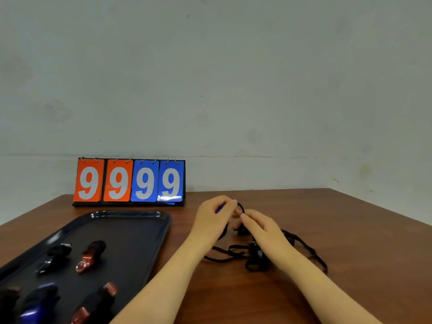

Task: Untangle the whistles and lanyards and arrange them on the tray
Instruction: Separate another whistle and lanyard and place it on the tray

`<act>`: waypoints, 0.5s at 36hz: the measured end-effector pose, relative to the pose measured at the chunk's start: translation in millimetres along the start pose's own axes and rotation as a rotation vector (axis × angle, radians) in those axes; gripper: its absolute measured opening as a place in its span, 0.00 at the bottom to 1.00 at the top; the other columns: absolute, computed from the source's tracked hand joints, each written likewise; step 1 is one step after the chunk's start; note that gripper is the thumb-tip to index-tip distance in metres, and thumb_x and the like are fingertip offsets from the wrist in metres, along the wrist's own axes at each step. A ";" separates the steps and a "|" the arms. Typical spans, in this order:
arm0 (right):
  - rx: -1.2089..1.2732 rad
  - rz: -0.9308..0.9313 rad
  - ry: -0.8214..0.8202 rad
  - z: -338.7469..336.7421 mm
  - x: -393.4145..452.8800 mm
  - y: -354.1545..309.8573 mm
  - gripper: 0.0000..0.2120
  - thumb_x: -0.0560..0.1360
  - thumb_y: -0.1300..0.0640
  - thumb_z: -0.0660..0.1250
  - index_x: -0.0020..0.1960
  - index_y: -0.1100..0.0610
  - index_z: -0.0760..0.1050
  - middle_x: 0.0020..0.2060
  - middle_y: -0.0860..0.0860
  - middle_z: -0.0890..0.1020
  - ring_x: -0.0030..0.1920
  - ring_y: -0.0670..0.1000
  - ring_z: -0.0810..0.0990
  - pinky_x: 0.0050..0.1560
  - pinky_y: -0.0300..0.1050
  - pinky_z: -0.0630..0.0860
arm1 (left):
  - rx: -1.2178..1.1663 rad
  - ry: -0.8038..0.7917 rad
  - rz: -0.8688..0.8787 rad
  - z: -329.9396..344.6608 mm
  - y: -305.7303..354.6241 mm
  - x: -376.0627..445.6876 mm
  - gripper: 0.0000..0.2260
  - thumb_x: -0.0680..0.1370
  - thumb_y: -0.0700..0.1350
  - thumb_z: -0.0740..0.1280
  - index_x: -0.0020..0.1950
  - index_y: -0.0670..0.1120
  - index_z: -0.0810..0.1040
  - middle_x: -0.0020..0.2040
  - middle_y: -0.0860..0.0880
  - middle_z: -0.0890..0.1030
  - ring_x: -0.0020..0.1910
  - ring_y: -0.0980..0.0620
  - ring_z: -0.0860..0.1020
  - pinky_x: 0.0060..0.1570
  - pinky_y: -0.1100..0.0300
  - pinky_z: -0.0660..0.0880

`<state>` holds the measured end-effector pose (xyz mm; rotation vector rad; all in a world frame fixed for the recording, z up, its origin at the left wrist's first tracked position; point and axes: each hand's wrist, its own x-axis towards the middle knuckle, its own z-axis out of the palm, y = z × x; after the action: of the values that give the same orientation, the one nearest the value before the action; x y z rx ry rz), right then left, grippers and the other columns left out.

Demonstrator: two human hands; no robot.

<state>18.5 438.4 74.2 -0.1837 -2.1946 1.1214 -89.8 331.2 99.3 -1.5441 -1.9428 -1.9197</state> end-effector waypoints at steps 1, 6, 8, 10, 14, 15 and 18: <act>0.007 -0.001 0.007 -0.6 0.1 -1.4 0.14 0.82 0.50 0.58 0.46 0.56 0.78 0.41 0.52 0.81 0.45 0.52 0.80 0.54 0.49 0.75 | 0.032 -0.011 0.000 0.3 -1.2 0.5 0.12 0.80 0.44 0.63 0.37 0.49 0.79 0.27 0.60 0.76 0.28 0.64 0.72 0.33 0.72 0.67; 0.214 0.087 0.129 -6.7 4.0 0.1 0.16 0.82 0.54 0.56 0.37 0.57 0.68 0.26 0.48 0.66 0.29 0.49 0.67 0.37 0.45 0.67 | 0.014 0.079 -0.048 5.3 -5.6 2.9 0.06 0.80 0.46 0.63 0.46 0.52 0.79 0.36 0.60 0.77 0.35 0.64 0.73 0.37 0.70 0.67; 0.147 0.124 0.257 -9.4 6.4 1.5 0.17 0.82 0.53 0.56 0.37 0.58 0.68 0.27 0.48 0.66 0.29 0.47 0.64 0.33 0.41 0.63 | -0.135 0.170 -0.113 4.2 -4.8 5.3 0.08 0.80 0.43 0.62 0.54 0.51 0.78 0.41 0.56 0.77 0.37 0.60 0.73 0.38 0.66 0.69; -0.057 0.141 0.388 -13.5 6.3 6.4 0.18 0.82 0.52 0.56 0.39 0.61 0.71 0.29 0.49 0.70 0.29 0.46 0.67 0.31 0.37 0.64 | -0.338 0.242 -0.211 0.2 -0.8 8.7 0.11 0.81 0.38 0.58 0.54 0.50 0.77 0.37 0.50 0.74 0.31 0.56 0.69 0.32 0.64 0.67; -0.491 0.235 0.484 -21.0 4.9 14.6 0.12 0.82 0.51 0.56 0.57 0.54 0.77 0.46 0.47 0.81 0.47 0.47 0.78 0.46 0.42 0.74 | -0.568 0.361 -0.330 -7.2 7.2 14.0 0.11 0.81 0.36 0.57 0.51 0.47 0.78 0.40 0.48 0.76 0.33 0.56 0.73 0.35 0.64 0.73; -0.605 0.265 0.479 -22.0 5.1 15.8 0.14 0.81 0.50 0.57 0.63 0.53 0.74 0.54 0.48 0.79 0.56 0.49 0.76 0.56 0.46 0.73 | -0.606 0.361 -0.336 -7.4 8.3 14.0 0.10 0.82 0.36 0.58 0.52 0.46 0.78 0.40 0.48 0.77 0.34 0.55 0.75 0.36 0.65 0.74; -0.706 0.173 0.458 -19.3 4.1 13.5 0.23 0.79 0.46 0.59 0.72 0.51 0.66 0.63 0.48 0.74 0.67 0.50 0.67 0.66 0.51 0.65 | -0.730 0.335 -0.319 -6.7 12.3 11.9 0.09 0.82 0.37 0.59 0.53 0.44 0.78 0.42 0.46 0.79 0.39 0.53 0.79 0.44 0.62 0.77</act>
<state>24.9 461.4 73.9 -0.8549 -2.0755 0.2860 -92.5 330.5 117.5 -0.8907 -1.4859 -3.0130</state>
